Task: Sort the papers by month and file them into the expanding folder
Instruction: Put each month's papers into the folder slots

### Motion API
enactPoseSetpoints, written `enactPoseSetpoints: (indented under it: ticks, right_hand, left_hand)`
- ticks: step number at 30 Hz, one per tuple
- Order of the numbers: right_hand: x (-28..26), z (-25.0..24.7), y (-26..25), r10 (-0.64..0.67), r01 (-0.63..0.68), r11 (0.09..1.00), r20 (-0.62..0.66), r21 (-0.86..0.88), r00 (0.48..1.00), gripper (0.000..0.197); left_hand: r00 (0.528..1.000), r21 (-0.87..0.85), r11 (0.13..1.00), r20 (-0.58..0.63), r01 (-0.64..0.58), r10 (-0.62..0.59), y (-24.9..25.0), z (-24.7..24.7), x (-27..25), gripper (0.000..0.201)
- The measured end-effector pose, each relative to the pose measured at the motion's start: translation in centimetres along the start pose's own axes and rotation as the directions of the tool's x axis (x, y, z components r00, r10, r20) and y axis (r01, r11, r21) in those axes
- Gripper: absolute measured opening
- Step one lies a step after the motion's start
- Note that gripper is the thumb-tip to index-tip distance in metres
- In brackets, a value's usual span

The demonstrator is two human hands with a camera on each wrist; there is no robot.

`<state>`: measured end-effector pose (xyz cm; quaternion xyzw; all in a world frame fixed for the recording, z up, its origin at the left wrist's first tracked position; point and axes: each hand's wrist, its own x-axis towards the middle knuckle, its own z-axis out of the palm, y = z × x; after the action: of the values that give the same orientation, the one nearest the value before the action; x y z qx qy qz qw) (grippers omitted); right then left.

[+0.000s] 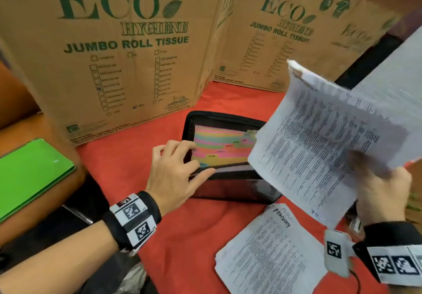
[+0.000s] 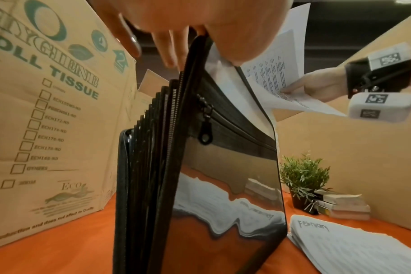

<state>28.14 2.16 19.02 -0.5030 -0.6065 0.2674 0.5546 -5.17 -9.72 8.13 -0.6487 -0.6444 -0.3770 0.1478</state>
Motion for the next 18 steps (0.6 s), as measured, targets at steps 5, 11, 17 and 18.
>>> enactPoseSetpoints:
  ticks: [5,11,17,18]
  right_hand:
    - [0.3,0.4,-0.8,-0.045,0.045,0.999,-0.099,-0.004,0.994,0.025]
    - [0.7,0.1,-0.8,0.035,-0.03,0.997,-0.071,0.07,0.997,0.026]
    - [0.2,1.8,-3.9,0.036,0.011,0.985,0.272,-0.17,0.962,0.018]
    - [0.4,2.0,-4.3,0.018,0.032,0.983,0.266,-0.183,0.964,0.02]
  left_hand:
    - [0.982,0.016,0.982,0.007,-0.189,0.189,-0.8,0.1,-0.2,0.036]
    - [0.969,-0.122,0.968,0.093,-0.217,0.229,-1.6,0.0,-1.0,0.015]
    - [0.959,-0.194,0.973,0.229,-0.122,0.166,-1.7,-0.6,-0.4,0.014]
    - [0.952,-0.19,0.974,0.253,-0.125,0.172,-1.7,-0.8,-0.2,0.015]
